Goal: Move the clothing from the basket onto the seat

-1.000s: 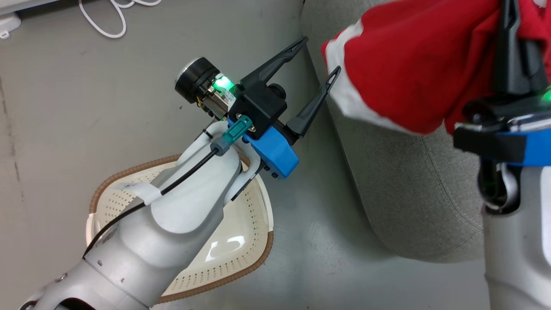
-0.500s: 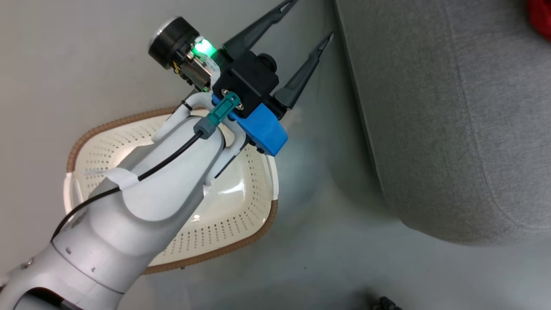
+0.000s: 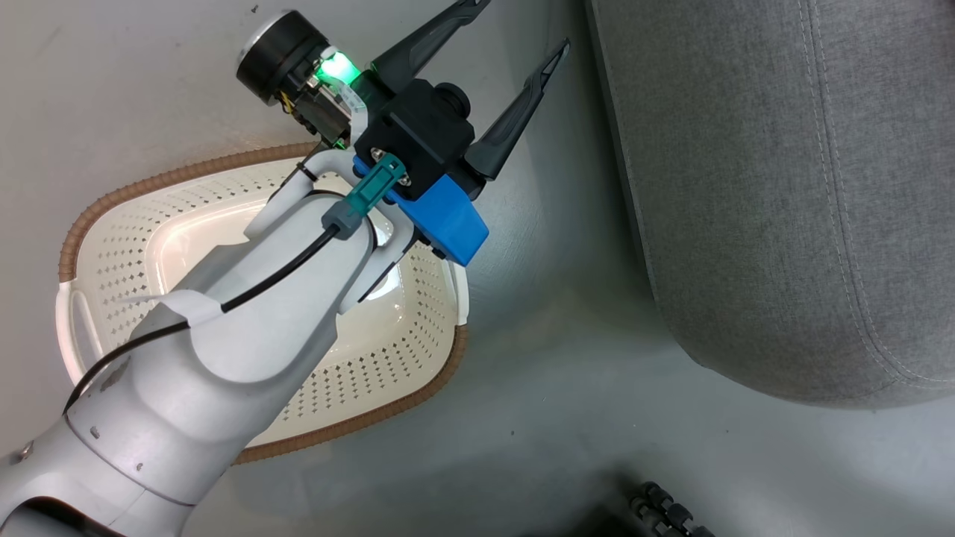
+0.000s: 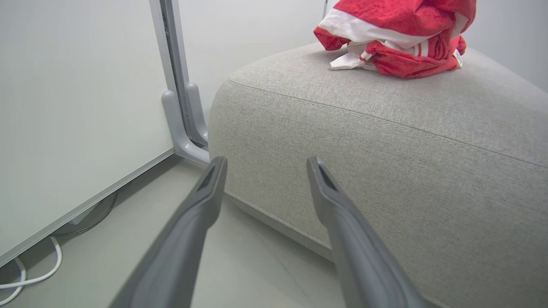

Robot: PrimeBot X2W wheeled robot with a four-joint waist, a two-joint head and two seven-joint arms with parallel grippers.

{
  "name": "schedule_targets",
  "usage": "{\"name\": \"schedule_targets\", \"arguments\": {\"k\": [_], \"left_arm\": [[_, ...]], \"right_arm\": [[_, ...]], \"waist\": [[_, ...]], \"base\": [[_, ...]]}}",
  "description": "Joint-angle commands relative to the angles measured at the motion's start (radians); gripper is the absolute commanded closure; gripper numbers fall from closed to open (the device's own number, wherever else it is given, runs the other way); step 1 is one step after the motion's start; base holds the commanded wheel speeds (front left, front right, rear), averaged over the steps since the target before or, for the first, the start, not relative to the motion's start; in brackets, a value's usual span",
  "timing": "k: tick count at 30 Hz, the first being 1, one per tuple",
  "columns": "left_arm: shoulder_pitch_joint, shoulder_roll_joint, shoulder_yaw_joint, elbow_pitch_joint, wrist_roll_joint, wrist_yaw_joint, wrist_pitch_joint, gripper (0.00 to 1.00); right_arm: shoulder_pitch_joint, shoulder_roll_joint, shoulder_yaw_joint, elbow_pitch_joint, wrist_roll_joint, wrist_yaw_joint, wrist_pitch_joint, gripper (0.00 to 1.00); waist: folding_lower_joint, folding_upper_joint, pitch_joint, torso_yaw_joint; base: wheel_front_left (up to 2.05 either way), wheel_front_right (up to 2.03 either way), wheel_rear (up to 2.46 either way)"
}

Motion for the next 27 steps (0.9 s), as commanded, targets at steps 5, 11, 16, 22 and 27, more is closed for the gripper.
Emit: {"name": "schedule_targets", "arguments": {"k": [5, 11, 16, 22, 27], "left_arm": [[-0.023, 0.010, -0.005, -0.010, 0.001, 0.000, 0.006, 0.00], [-0.012, 0.014, -0.008, -0.005, -0.007, 0.007, -0.002, 0.00], [0.011, 0.009, -0.010, 0.010, -0.018, 0.012, -0.021, 0.00], [0.063, -0.003, -0.001, 0.043, -0.045, 0.025, -0.063, 0.00], [0.138, -0.008, 0.035, 0.067, -0.078, 0.055, -0.093, 0.00]], "right_arm": [[0.066, 0.062, 0.012, 0.082, 0.021, 0.001, -0.004, 1.00], [0.127, 0.112, 0.023, 0.123, 0.031, 0.001, -0.004, 1.00], [0.189, 0.139, 0.009, 0.079, 0.030, 0.000, -0.004, 0.00], [0.316, 0.178, 0.014, 0.010, 0.000, 0.000, -0.004, 0.00], [0.451, 0.240, 0.047, -0.070, -0.039, 0.001, -0.004, 0.00]], "waist": [[-0.0001, 0.0000, 0.008, 0.005], [-0.0001, 0.0000, -0.005, 0.003], [-0.0001, 0.0000, -0.046, -0.001], [-0.0001, 0.0000, -0.145, -0.003], [-0.0001, 0.0000, -0.252, 0.003]], "base": [[0.00, 0.00, 0.00], [0.00, 0.00, 0.00], [0.00, 0.00, 0.00], [0.00, 0.00, 0.00], [0.00, 0.00, 0.00]]}}
